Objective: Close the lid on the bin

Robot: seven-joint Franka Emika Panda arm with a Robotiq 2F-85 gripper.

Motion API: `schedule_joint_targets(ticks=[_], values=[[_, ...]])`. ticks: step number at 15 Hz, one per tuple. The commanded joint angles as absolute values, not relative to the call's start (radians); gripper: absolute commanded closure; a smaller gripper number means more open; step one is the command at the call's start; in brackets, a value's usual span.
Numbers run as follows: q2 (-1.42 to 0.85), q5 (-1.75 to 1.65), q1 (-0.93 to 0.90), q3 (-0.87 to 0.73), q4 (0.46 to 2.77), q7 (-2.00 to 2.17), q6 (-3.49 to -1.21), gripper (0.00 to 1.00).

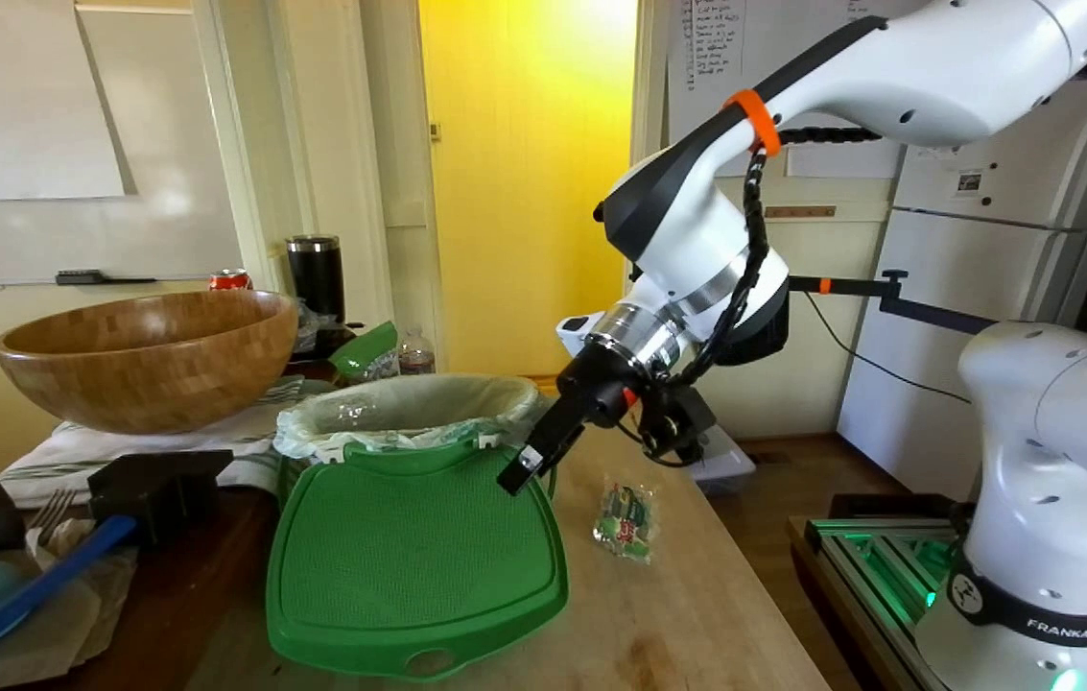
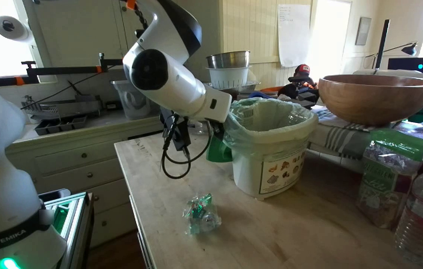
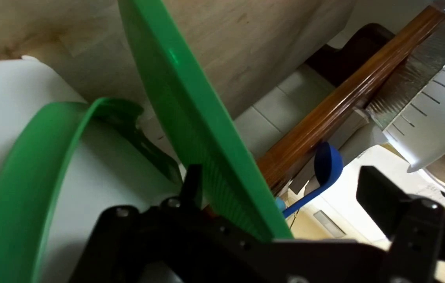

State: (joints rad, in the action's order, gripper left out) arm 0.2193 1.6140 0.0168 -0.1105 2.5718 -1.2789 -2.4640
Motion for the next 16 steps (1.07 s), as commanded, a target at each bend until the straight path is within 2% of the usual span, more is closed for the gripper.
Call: schedule_joint_targets(ticks=[1,8,16], values=[[0.248,1.518,0.077,-0.097,2.589,-1.264,-2.469,0.00],[0.226,1.385,0.163,-0.132,2.565,-1.244,-2.514,0.00],[0.144,1.333,0.177,-0.155,2.581,-1.258,-2.528,0.00]])
